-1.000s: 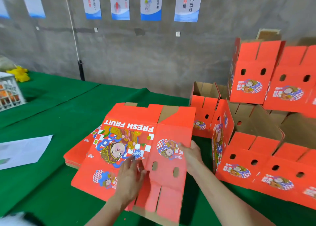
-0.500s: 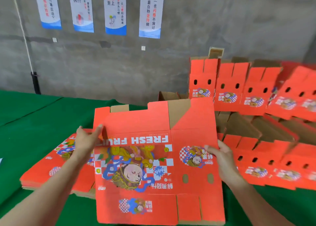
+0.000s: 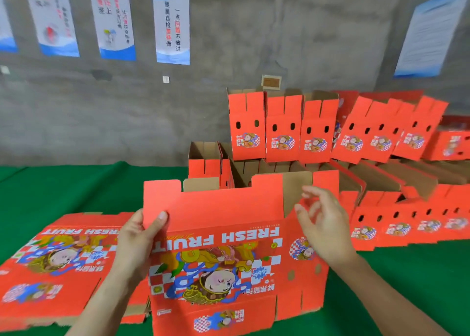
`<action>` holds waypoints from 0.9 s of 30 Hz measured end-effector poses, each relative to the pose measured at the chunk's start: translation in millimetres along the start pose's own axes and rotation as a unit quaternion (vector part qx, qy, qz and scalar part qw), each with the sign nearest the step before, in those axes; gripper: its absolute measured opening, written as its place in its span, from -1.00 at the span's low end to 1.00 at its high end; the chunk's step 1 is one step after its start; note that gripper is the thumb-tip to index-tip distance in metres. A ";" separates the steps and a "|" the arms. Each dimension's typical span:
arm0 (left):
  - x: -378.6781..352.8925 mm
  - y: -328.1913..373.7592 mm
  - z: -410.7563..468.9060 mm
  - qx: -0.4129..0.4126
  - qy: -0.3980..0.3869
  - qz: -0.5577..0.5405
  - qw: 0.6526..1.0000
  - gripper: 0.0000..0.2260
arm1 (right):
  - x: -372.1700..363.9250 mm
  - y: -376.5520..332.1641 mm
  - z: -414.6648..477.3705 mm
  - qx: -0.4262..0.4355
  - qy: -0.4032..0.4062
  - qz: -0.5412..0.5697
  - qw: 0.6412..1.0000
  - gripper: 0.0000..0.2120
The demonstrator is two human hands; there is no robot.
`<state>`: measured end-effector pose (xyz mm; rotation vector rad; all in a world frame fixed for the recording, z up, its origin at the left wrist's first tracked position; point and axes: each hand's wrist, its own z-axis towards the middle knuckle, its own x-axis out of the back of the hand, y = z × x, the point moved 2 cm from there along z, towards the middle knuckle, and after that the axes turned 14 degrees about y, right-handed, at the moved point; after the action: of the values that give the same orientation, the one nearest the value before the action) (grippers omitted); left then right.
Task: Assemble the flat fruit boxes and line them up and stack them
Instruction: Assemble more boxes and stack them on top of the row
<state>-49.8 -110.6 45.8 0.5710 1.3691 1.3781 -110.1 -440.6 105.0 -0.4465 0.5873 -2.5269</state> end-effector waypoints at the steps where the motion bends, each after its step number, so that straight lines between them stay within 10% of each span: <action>1: -5.2 1.9 -7.7 0.003 -0.001 -0.008 1.000 -0.89 | -1.0 0.1 1.4 -0.034 -0.046 -0.009 0.998 -0.71; 15: -73.9 2.8 -91.9 0.073 -0.034 -0.025 0.996 -0.69 | 70.0 49.4 14.6 -0.238 -0.389 0.034 0.889 -0.77; 20: -89.3 10.0 -99.3 0.190 -0.065 0.028 0.979 -0.31 | 98.2 67.6 14.8 -0.227 -0.319 0.025 0.920 -0.76; 27: -114.0 38.1 -108.5 0.197 -0.116 0.088 0.970 -0.40 | 121.3 88.4 13.5 -0.228 -0.264 0.002 0.937 -0.66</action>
<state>-121.6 -247.5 93.8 1.1058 1.4318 1.1352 -168.8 -579.3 97.6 -1.2354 0.9441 -2.1087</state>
